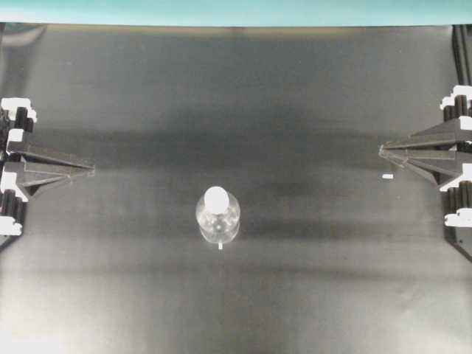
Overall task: Open the bottle cap by holding the bottle with the left arm and twisting the cap with the right arm.
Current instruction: 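Move the left gripper to the clear bottle and close around its body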
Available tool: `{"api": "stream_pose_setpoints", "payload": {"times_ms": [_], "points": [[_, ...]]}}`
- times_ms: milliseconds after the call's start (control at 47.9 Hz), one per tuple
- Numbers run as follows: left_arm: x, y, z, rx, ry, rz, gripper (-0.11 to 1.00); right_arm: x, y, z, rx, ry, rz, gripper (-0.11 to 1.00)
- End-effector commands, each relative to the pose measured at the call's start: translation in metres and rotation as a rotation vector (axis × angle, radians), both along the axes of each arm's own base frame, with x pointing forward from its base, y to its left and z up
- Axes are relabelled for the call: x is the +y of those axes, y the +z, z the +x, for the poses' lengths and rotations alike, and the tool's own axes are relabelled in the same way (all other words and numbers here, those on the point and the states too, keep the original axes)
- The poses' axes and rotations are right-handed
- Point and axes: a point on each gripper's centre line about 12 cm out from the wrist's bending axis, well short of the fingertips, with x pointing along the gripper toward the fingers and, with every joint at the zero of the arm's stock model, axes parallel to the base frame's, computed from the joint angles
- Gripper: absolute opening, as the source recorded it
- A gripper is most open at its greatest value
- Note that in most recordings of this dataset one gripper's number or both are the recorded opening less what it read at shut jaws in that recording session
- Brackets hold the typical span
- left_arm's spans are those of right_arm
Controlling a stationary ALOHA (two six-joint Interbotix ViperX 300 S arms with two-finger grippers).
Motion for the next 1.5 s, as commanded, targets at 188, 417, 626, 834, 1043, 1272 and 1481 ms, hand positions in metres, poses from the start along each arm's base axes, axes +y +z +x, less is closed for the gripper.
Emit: {"api": "stream_pose_setpoints", "payload": {"times_ms": [188, 417, 626, 834, 1043, 1272, 1481], "points": [[-0.001, 0.051, 0.036, -0.066, -0.002, 0.05, 0.09, 0.0, 0.002, 0.004, 0.041, 0.0, 0.009, -0.01], [-0.001, 0.063, 0.091, -0.058, -0.007, 0.048, 0.1, 0.0, -0.001, 0.006, 0.112, 0.0, 0.01, -0.01], [-0.003, 0.06, 0.131, -0.089, -0.015, 0.048, 0.48, 0.0, -0.003, 0.006, 0.13, 0.0, 0.01, -0.01], [-0.007, 0.027, 0.152, -0.086, -0.029, 0.039, 0.98, -0.001, 0.001, 0.002, 0.114, -0.005, 0.035, -0.01], [-0.017, -0.023, 0.162, -0.051, -0.064, 0.03, 0.97, -0.003, 0.004, -0.001, 0.123, -0.015, 0.064, -0.01], [-0.018, -0.061, 0.17, 0.041, -0.066, 0.027, 0.97, -0.006, 0.005, -0.006, 0.148, -0.028, 0.092, -0.01], [-0.019, -0.107, 0.177, 0.147, -0.071, 0.016, 0.97, -0.008, 0.004, -0.006, 0.154, -0.039, 0.096, -0.01]]}}
